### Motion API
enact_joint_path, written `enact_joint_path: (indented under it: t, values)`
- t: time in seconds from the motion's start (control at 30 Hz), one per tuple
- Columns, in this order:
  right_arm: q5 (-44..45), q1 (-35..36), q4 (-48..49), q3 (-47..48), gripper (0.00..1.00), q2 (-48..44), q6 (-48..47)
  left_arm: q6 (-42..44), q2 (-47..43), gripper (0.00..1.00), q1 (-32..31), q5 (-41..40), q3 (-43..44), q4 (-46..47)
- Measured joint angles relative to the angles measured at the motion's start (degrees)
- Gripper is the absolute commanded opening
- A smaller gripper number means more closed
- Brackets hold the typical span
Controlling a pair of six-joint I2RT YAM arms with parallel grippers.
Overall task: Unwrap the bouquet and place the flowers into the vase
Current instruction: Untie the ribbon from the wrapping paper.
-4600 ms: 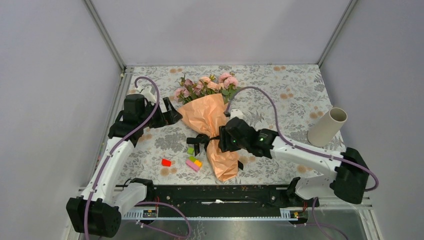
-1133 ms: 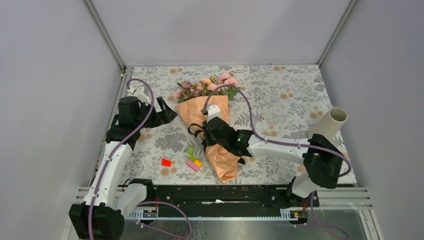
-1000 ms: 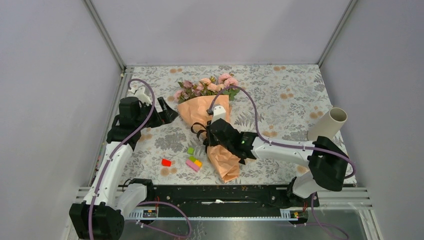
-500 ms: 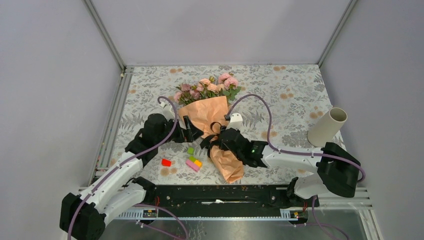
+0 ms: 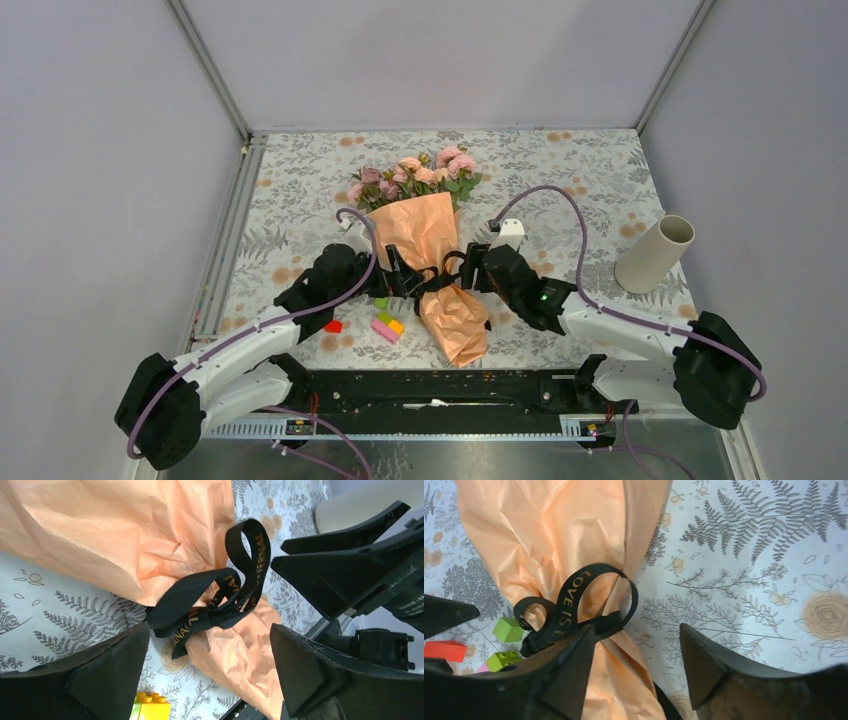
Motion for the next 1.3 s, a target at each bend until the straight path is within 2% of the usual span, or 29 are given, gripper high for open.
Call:
enact_joint_path:
  t: [0.13, 0.23, 0.4, 0.6, 0.8, 0.9, 1.2, 1.3]
  values:
    - [-5.7, -2.58, -2.43, -0.5, 0.89, -4.17, -2.95, -1.33, 0.26, 0.98, -0.09, -1.84, -0.2, 0.83]
    - [-8.26, -2.56, -5.77, -0.17, 0.94, -8.11, -5.29, -1.84, 0.74, 0.98, -0.07, -2.49, -0.2, 0.96]
    - [-13.4, -2.6, -12.02, 4.07, 0.92, -12.83, -10.05, -2.97, 2.99, 0.97, -0.07, -2.23, -0.74, 2.49]
    - [-16.92, -2.6, -13.79, 10.75, 0.9, -6.75, -11.76, -5.22, 4.85, 0.93, -0.07, -1.84, -3.74, 6.23]
    - [-18.69, -2.6, -13.92, 11.74, 0.84, 1.2, -9.53, -5.79, 5.84, 0.76, -0.07, -4.11, -3.89, 5.55]
    - [-18.78, -2.6, -13.75, 11.76, 0.84, 4.04, -7.06, -6.1, 6.14, 0.68, -0.07, -5.9, -3.91, 5.07]
    - [-17.92, -2.6, -7.89, 7.65, 0.84, 5.49, 1.36, -6.75, 10.01, 0.6, -0.11, -6.43, -4.37, 6.8]
    - [-17.59, -2.6, -6.56, 6.25, 0.81, 5.55, 2.69, -6.75, 11.47, 0.46, -0.42, -6.29, -4.37, 7.15]
